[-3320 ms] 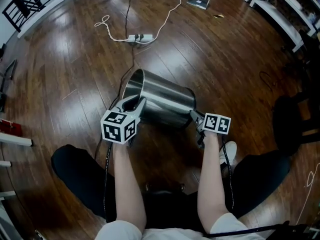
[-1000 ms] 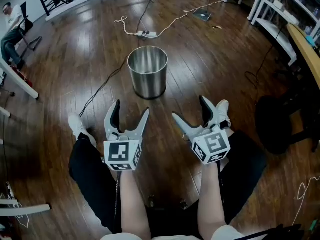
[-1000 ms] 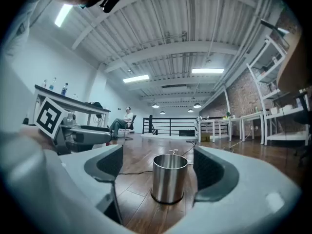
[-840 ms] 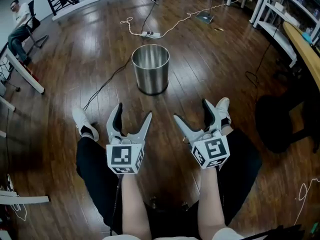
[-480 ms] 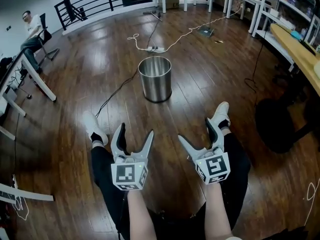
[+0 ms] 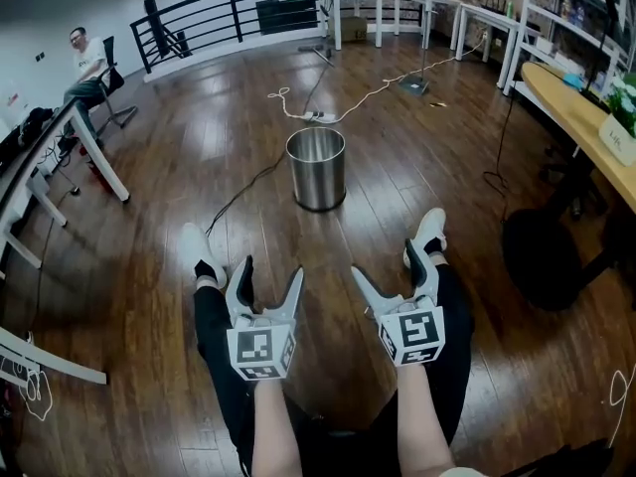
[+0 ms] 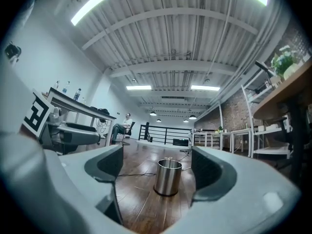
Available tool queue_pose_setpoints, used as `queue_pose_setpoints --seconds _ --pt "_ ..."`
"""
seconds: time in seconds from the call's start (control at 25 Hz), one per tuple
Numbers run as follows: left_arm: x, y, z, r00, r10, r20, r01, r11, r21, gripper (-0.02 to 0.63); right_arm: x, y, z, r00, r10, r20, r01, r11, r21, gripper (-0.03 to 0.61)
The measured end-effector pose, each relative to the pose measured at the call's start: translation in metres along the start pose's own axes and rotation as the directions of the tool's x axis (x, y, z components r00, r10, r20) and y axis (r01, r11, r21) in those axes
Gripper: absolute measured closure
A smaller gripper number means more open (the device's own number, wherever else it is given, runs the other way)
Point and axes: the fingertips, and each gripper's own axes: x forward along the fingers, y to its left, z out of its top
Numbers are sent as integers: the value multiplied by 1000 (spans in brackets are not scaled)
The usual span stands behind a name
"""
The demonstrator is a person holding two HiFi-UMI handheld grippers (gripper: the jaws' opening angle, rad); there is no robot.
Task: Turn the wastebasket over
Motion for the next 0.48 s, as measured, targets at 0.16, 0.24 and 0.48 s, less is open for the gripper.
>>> queue_pose_setpoints --seconds 0.16,0.24,0.48 --pt "-6 -11 10 1000 -13 2 13 1000 27 232 -10 -3 18 1000 -3 21 3 1000 -8 153" --pt "-7 -15 11 1000 -31 -5 31 999 33 239 -13 -2 24 1000 0 26 0 1000 -18 153" --pt "-18 -28 9 997 -70 -18 71 997 29 247 -29 -1 31 1000 -6 21 7 1000 -24 153"
